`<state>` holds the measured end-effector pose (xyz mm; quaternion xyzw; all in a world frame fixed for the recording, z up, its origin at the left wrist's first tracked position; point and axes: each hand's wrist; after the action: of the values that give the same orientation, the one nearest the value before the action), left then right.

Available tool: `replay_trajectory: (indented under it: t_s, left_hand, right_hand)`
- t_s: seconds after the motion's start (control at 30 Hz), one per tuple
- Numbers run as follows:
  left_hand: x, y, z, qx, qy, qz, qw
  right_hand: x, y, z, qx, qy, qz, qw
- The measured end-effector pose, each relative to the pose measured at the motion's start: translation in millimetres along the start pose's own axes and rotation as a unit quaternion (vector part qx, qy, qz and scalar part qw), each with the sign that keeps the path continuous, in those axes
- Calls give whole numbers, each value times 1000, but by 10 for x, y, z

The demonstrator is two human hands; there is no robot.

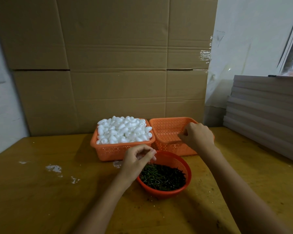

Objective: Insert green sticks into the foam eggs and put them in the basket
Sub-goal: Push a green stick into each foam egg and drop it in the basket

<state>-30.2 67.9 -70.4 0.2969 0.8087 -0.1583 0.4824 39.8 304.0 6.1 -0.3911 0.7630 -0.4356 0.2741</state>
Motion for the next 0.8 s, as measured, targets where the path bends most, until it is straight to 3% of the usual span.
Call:
replay_trajectory:
  t_s: [0.13, 0.2, 0.43, 0.57, 0.7, 0.8]
  left_hand:
    - [19, -9, -9, -8, -2, -1, 1000]
    - [28, -14, -17, -11, -2, -8, 1000]
    - [22, -80, -40, -61, 20, -37, 997]
    - [-10, -157, -68, -128, 65, -118, 983]
    - [-53, -292, -103, -190, 138, -334, 913]
    - [-84, -370, -157, -210, 100, -417, 879]
  right_hand:
    - [110, -82, 113, -135, -2, -108, 985]
    - [242, -127, 216, -160, -23, -159, 974]
    - [622, 82, 601, -13, -176, -173, 969]
    - [624, 165, 679, 31, -230, -165, 959]
    - [610, 192, 724, 72, -263, -153, 950]
    - [581, 200, 739, 86, -271, -156, 946]
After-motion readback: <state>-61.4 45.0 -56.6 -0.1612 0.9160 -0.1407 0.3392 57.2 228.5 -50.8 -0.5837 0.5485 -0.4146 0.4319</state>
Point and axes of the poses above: each hand's wrist, its own z-axis away from the middle knuckle, its own y-axis out of the palm, x = y × z, and after that the axes turned 12 degrees about z, right-handed
